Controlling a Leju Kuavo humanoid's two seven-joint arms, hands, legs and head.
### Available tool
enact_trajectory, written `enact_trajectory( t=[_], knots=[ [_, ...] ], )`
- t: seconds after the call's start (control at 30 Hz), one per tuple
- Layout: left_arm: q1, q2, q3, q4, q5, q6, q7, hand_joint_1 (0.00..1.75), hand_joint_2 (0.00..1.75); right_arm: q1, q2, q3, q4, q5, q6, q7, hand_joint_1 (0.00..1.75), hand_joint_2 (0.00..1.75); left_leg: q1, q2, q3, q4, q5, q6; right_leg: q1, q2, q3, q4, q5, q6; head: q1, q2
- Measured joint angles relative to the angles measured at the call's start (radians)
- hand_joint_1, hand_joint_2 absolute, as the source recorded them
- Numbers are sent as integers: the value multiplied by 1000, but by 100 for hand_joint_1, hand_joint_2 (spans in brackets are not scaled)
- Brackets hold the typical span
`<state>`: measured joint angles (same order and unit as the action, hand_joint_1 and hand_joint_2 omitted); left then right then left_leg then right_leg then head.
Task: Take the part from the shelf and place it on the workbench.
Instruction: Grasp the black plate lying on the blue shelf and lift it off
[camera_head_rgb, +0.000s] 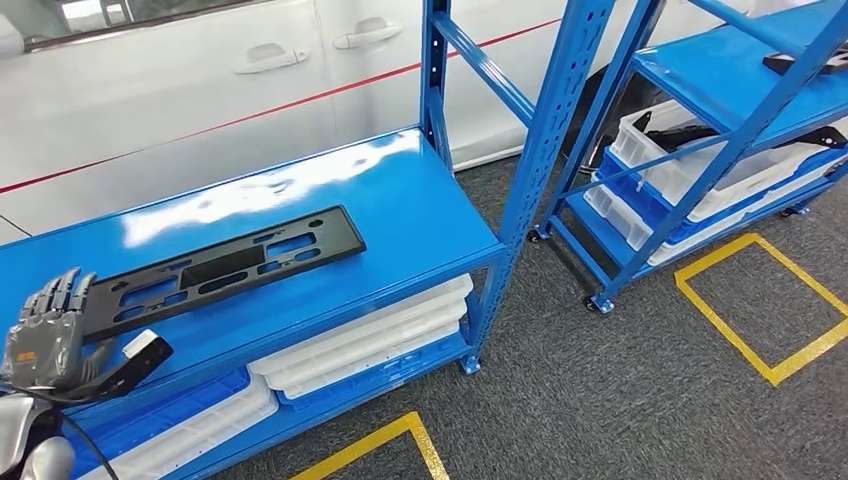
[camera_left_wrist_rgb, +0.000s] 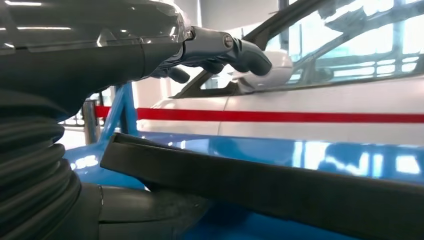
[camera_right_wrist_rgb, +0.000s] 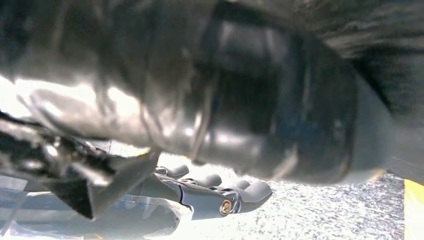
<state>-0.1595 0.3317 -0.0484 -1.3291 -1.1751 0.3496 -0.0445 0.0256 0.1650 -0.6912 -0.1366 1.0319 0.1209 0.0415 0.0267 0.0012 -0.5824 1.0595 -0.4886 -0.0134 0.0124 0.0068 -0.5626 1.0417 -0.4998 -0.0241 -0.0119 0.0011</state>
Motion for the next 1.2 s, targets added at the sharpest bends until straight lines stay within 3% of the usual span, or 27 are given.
enact_trajectory(
  t=[0.13,0.2,0.27,0.33,0.37,0.4,0.47,0.57,0.63,0.7,0.77,0.8,0.83,0.87,0.97,1.0,1.07,1.1,1.17,1.2],
  knots=[
    [-33,-6,-26,48,-9,1,-11,0,175,-1,-2,0,0,0,1,2,0,0,1,-3,-3,-3,3,27,0,0,-11,25,-17,13,0,0],
    [-51,-14,-41,76,-8,4,-13,0,175,-1,-3,0,0,1,1,3,0,0,2,-1,-4,-5,5,35,-4,-1,-49,109,-67,25,0,0],
    [-64,-21,-53,103,-2,8,-14,0,175,-1,-4,0,0,1,2,0,0,0,0,1,-5,-5,5,38,-6,-1,-109,229,-118,32,0,0],
    [-74,-28,-61,130,12,9,-17,0,175,-1,-5,0,0,1,2,-3,0,0,-2,1,-4,-5,4,39,-5,-1,-129,268,-113,30,0,0],
    [-79,-31,-63,142,23,8,-21,0,175,-1,-5,0,0,1,2,-3,0,0,-4,0,-2,-5,4,40,-3,-1,-111,232,-83,25,0,0],
    [-83,-33,-64,152,34,7,-26,0,175,-1,-5,0,0,2,3,-2,0,0,-6,-1,0,-5,4,40,0,-1,-80,168,-46,17,0,0],
    [-90,-37,-66,176,51,8,-39,0,175,-2,-6,1,0,5,4,-1,0,0,-9,-3,1,-7,4,38,8,-1,-21,45,1,-3,0,0],
    [-97,-41,-71,210,57,14,-55,0,175,0,-7,3,0,9,8,-2,0,0,-10,-3,3,-19,12,26,15,-1,-2,-8,9,-18,0,0],
    [-103,-42,-77,224,54,14,-61,0,175,0,-7,4,1,12,12,-3,0,87,-12,-3,7,-20,6,17,6,-3,10,-33,21,-22,0,0],
    [-107,-43,-81,240,45,13,-62,0,175,-1,-7,4,1,13,13,-3,0,175,-13,-3,-18,41,-36,10,-1,-5,21,-57,35,-26,0,0],
    [-108,-42,-87,254,21,12,-60,0,175,-1,-8,4,1,14,12,-4,0,175,-12,-3,-74,162,-95,4,0,-6,19,-58,38,-30,0,0],
    [-109,-42,-94,259,5,13,-58,0,175,-1,-10,4,1,14,12,-4,0,175,-12,-3,-96,210,-110,2,1,-6,17,-55,37,-30,0,0],
    [-111,-42,-101,264,-12,14,-55,0,175,-1,-11,4,1,14,11,-4,0,175,-12,-3,-103,225,-105,-1,1,-6,16,-52,35,-29,0,0],
    [-115,-42,-109,267,-27,14,-52,0,175,-1,-13,4,0,14,11,-4,0,175,-12,-2,-92,203,-82,-2,2,-6,16,-48,33,-28,0,0],
    [-130,-41,-129,271,-48,14,-48,0,175,-2,-17,4,0,14,11,-6,0,175,-12,-2,-1,23,-2,6,3,-6,14,-28,21,-17,0,0],
    [-134,-40,-134,272,-53,14,-47,0,175,-3,-19,4,0,14,11,-7,0,175,-13,-2,16,-12,6,12,5,-6,11,-22,17,-12,0,0],
    [-143,-39,-144,272,-66,12,-43,0,175,-2,-22,4,-1,14,11,-8,0,175,-17,-4,23,-29,6,25,6,-6,8,-17,15,-4,0,0],
    [-146,-38,-150,272,-75,11,-41,0,175,-2,-24,4,-1,14,13,-5,0,175,-17,-4,24,-31,8,28,7,-6,9,-19,15,-9,0,0],
    [-156,-37,-164,272,-94,4,-35,0,175,-2,-25,4,-1,11,26,12,0,175,-17,-4,25,-35,12,29,10,-6,9,-21,15,-29,0,0],
    [-162,-37,-174,272,-107,-3,-32,0,175,-3,-26,4,0,9,33,23,0,131,-17,-4,25,-36,13,29,11,-6,10,-22,16,-39,0,0]
  ],
)
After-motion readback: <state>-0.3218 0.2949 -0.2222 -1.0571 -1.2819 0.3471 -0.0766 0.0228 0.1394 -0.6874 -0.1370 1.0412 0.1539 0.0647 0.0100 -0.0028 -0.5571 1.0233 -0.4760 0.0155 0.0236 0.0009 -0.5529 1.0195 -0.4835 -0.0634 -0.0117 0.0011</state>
